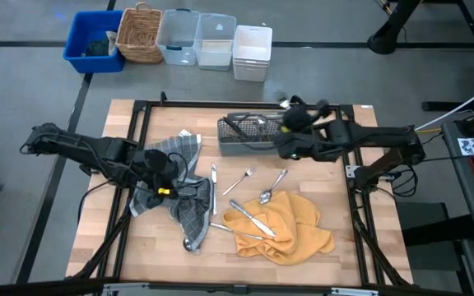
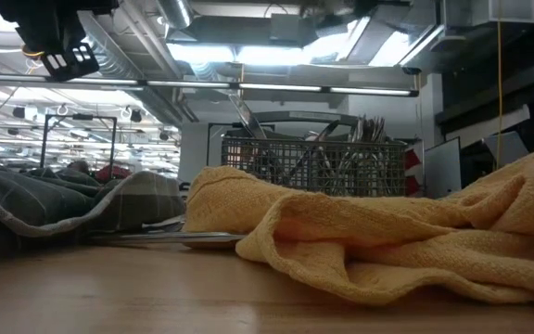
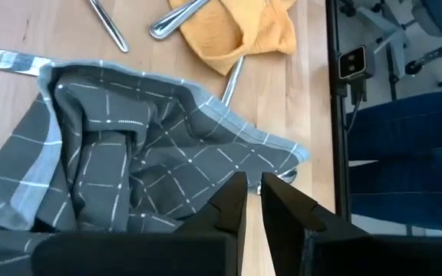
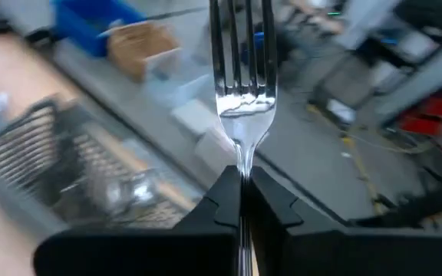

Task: Sort silverware
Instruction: Put the silver fork into the gray silverware basket

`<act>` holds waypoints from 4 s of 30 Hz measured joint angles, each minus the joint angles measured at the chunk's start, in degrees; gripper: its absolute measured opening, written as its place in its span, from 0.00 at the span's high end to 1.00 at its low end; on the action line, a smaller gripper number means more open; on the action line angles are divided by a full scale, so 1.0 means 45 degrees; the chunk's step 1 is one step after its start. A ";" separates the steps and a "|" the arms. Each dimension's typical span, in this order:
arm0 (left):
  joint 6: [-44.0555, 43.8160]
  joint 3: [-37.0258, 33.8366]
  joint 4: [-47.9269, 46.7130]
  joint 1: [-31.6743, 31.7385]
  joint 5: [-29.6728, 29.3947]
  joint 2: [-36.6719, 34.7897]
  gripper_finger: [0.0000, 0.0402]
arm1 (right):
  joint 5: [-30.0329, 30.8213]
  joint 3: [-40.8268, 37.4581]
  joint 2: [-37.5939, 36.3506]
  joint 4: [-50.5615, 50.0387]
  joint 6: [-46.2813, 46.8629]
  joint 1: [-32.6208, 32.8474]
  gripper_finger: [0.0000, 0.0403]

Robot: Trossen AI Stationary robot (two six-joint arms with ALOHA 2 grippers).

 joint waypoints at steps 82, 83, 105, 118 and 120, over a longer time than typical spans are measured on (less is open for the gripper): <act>-0.0553 0.0005 0.0621 -0.0345 -0.1461 0.0984 0.92 | 0.5855 -0.8014 0.1300 -0.0514 1.6684 -0.1145 0.96; -0.0580 0.0005 0.0625 -0.0345 -0.1461 0.0984 0.92 | 0.5855 -0.8021 0.1502 -0.0501 1.6736 -0.1203 0.96; -0.0651 0.0005 0.0621 -0.0345 -0.1558 0.0984 0.92 | 0.4952 -0.8024 0.2905 0.0185 1.7150 -0.1773 0.96; -0.0501 0.0005 0.0618 -0.0345 -0.1567 0.0984 0.92 | 0.4191 -0.7834 0.2891 0.0376 1.7193 -0.1753 0.68; -0.0384 0.0005 0.0611 -0.0345 -0.1573 0.0984 0.92 | 0.3888 -0.7494 0.2891 -0.0056 1.7189 -0.1739 0.65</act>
